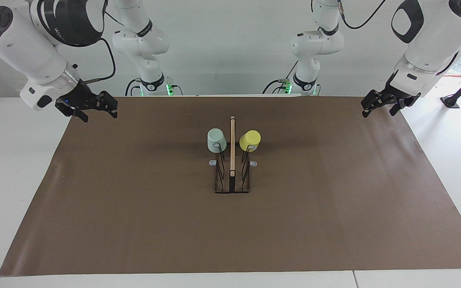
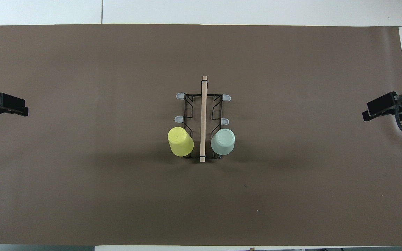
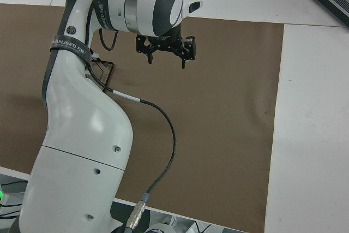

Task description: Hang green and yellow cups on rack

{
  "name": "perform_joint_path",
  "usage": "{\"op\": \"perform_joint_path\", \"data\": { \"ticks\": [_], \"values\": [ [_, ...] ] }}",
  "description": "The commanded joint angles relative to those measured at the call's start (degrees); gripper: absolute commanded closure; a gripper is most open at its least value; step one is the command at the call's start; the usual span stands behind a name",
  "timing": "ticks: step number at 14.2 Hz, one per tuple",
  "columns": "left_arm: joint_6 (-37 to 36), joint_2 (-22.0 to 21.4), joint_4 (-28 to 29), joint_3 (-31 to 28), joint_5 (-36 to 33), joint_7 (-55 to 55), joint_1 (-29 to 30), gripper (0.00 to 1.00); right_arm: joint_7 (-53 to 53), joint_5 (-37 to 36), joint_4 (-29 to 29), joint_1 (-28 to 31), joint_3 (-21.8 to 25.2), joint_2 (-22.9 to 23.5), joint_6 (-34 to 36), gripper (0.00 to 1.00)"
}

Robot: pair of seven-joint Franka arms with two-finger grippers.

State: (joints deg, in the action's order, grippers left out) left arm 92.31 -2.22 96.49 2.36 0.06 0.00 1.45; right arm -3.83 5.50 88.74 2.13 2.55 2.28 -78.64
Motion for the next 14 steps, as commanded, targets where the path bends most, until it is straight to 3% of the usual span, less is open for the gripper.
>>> {"op": "perform_joint_path", "data": {
  "ticks": [1, 3, 6, 9, 14],
  "values": [
    [-0.02, -0.15, 0.28, 0.1, 0.73, 0.35, 0.48, 0.0, 1.63, -4.59, 4.5, 0.43, -0.71, -5.6, 2.09, 0.0],
    [-0.02, -0.15, 0.28, 0.1, 0.73, 0.35, 0.48, 0.0, 1.81, -8.4, 5.47, -0.71, -1.14, -6.32, 1.21, 0.0],
    [-0.02, -0.15, 0.28, 0.1, 0.73, 0.35, 0.48, 0.0, 6.09, -8.32, 5.05, -0.72, -1.32, -4.05, -1.15, 0.0],
    [-0.02, -0.15, 0.28, 0.1, 0.73, 0.35, 0.48, 0.0, 6.55, -7.96, 1.62, -0.99, -0.35, -1.41, 0.76, 0.0],
    [-0.02, -0.15, 0.28, 0.1, 0.73, 0.35, 0.48, 0.0, 6.73, -4.89, 1.35, -1.16, 2.19, -2.1, 0.42, 0.0]
  ]
}}
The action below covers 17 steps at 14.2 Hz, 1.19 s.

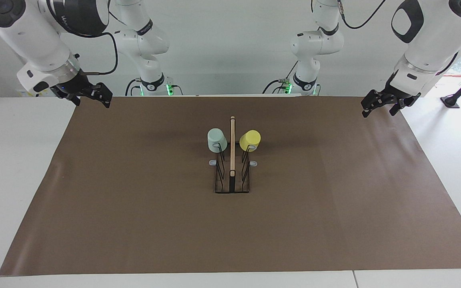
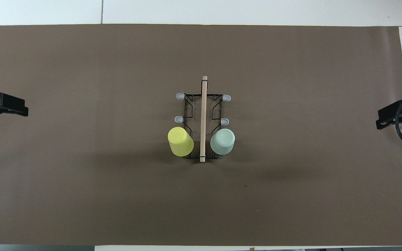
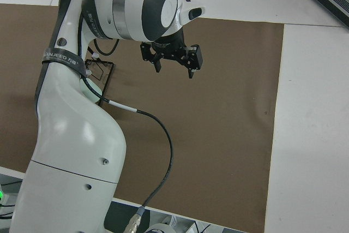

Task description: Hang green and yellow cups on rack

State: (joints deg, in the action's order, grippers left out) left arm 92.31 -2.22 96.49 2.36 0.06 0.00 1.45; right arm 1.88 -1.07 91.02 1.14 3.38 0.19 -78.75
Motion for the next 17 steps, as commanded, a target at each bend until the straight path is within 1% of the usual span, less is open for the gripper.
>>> {"op": "perform_joint_path", "data": {
  "ticks": [1, 5, 8, 14, 17],
  "values": [
    [-0.02, -0.15, 0.28, 0.1, 0.73, 0.35, 0.48, 0.0, 0.58, 1.86, -1.02, -0.18, 1.37, -0.1, 0.53, 0.0],
    [-0.02, -0.15, 0.19, 0.1, 0.73, 0.35, 0.48, 0.0, 0.49, 1.51, -2.07, 0.0, 1.1, 0.43, -1.23, 0.0],
    [-0.02, -0.15, 0.28, 0.1, 0.73, 0.35, 0.48, 0.0, -2.4, 1.16, -1.55, -0.53, 1.02, -1.15, -0.36, 0.0],
    [-0.02, -0.15, 0.19, 0.1, 0.73, 0.35, 0.48, 0.0, -2.76, 1.78, -1.29, 0.09, 1.02, -2.38, -0.79, 0.0],
    [-0.02, -0.15, 0.28, 0.1, 0.73, 0.35, 0.48, 0.0, -2.85, 1.69, -1.46, 0.35, 1.37, -2.12, -2.98, 0.0]
  ]
}}
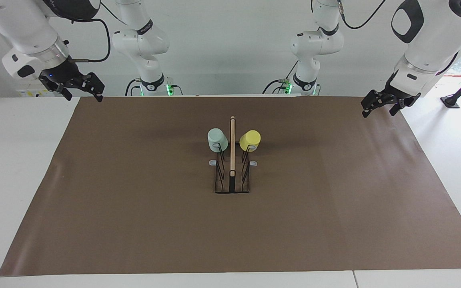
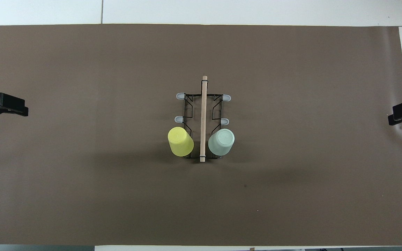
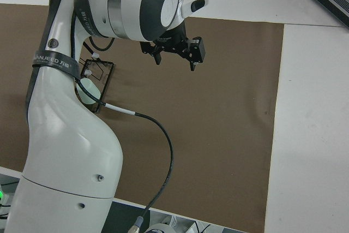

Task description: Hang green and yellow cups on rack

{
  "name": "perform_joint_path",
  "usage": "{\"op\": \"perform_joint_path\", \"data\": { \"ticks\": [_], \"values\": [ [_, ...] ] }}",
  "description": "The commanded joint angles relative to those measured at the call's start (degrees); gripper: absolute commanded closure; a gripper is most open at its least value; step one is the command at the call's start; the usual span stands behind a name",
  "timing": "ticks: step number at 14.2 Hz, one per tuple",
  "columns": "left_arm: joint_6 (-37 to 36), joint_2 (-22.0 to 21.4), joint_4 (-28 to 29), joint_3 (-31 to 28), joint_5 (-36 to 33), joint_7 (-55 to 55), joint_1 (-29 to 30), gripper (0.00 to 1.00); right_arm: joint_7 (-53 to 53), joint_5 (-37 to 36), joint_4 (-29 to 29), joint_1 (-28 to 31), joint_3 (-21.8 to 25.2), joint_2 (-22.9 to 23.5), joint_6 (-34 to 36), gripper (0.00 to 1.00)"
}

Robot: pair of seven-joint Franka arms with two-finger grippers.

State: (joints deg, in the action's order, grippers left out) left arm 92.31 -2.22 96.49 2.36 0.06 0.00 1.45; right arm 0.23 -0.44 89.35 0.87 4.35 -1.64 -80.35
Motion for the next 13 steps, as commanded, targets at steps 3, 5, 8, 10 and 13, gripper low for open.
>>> {"op": "perform_joint_path", "data": {
  "ticks": [3, 5, 8, 10, 13],
  "values": [
    [-0.02, -0.15, 0.28, 0.1, 0.73, 0.35, 0.48, 0.0, -1.28, 1.14, 0.39, 1.15, 0.48, -0.3, -2.0, 0.0],
    [-0.02, -0.15, 0.28, 0.1, 0.73, 0.35, 0.48, 0.0, -1.98, 1.06, 0.48, 0.71, 0.31, -0.3, -2.71, 0.0],
    [-0.02, -0.15, 0.28, 0.1, 0.73, 0.35, 0.48, 0.0, -2.07, 1.14, 0.48, 0.71, 0.22, -0.3, -2.62, 0.0],
    [-0.02, -0.15, 0.28, 0.1, 0.73, 0.35, 0.48, 0.0, -2.07, 1.14, 0.56, 0.8, 0.22, -0.39, -2.62, 0.0],
    [-0.02, -0.15, 0.28, 0.1, 0.73, 0.35, 0.48, 0.0, -2.16, 1.14, 0.56, 0.8, 0.22, -0.39, -2.62, 0.0]
  ]
}}
